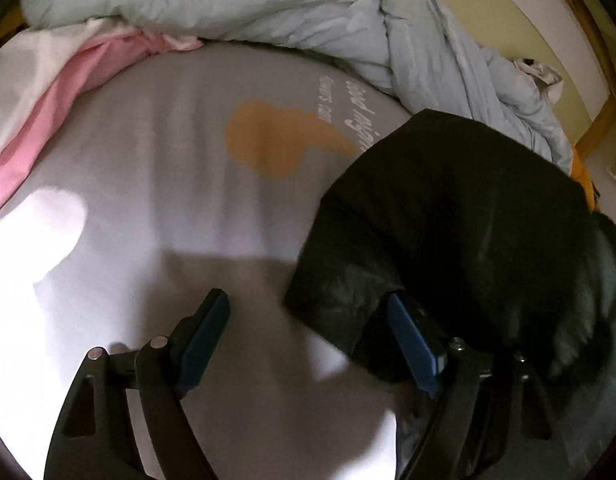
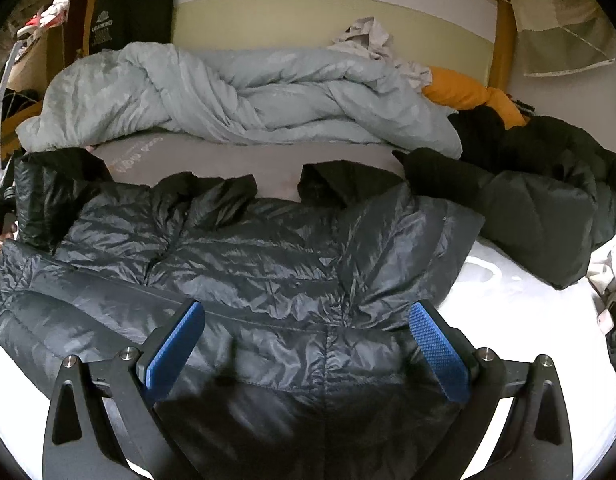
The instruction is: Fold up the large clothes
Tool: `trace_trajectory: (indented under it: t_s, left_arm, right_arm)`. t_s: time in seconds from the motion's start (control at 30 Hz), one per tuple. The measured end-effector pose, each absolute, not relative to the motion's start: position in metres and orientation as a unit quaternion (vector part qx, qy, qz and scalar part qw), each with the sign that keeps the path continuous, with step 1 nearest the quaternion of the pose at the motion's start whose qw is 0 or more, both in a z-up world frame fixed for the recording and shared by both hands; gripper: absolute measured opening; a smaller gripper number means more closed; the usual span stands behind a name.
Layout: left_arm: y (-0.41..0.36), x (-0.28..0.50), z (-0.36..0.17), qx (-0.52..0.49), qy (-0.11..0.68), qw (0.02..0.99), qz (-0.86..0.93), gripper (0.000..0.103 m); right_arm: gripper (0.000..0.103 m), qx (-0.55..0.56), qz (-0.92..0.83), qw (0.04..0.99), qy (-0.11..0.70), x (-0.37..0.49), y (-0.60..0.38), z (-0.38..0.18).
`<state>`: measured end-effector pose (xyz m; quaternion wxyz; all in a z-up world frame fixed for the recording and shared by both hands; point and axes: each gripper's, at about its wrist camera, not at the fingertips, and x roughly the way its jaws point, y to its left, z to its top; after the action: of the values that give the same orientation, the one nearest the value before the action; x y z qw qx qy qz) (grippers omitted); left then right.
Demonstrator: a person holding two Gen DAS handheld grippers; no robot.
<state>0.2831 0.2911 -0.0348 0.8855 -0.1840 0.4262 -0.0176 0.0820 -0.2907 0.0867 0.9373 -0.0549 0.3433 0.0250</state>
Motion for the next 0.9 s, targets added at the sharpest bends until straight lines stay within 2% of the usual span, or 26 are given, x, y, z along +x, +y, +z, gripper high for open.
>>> trace_trajectory:
  t_s: [0.07,0.13,0.17,0.2,0.27,0.4,0.53,0.63,0.77,0.9]
  left_arm:
    - [0.287,0.287,-0.037,-0.172,0.423,0.89,-0.015,0.079]
    - [0.288,0.286,-0.037,-0.166,0.414,0.895,-0.008,0.048]
    - [0.29,0.284,-0.035,-0.168,0.41,0.897,-0.006,0.012]
    - [0.293,0.28,-0.031,-0.177,0.401,0.899,-0.011,0.005]
    - [0.299,0.265,-0.014,-0.189,0.358,0.914,-0.021,0.004]
    - [0.29,0.229,0.055,-0.185,0.274,0.942,-0.061,0.003]
    - [0.242,0.186,0.129,-0.147,0.207,0.959,-0.13,0.003]
    - [0.19,0.156,0.165,-0.121,0.188,0.956,-0.191,0.003]
    - [0.115,0.119,0.181,-0.075,0.192,0.946,-0.251,0.004]
    - [0.062,0.09,0.157,-0.064,0.216,0.934,-0.277,0.004]
  right_arm:
    - [0.103,-0.055,0.028,0.935,0.35,0.086,-0.287,0.083]
    - [0.103,-0.06,0.033,0.933,0.353,0.089,-0.282,0.081]
    - [0.103,-0.065,0.034,0.933,0.353,0.089,-0.279,0.081]
    - [0.103,-0.071,0.036,0.932,0.353,0.089,-0.276,0.08]
    - [0.103,-0.086,0.037,0.933,0.347,0.086,-0.272,0.081]
    - [0.103,-0.105,0.032,0.937,0.331,0.08,-0.271,0.088]
    - [0.103,-0.085,0.03,0.941,0.327,0.077,-0.279,0.096]
    - [0.103,-0.068,0.02,0.941,0.331,0.077,-0.288,0.099]
    - [0.103,-0.042,-0.002,0.942,0.332,0.076,-0.303,0.103]
    - [0.103,-0.021,-0.009,0.943,0.333,0.073,-0.316,0.108]
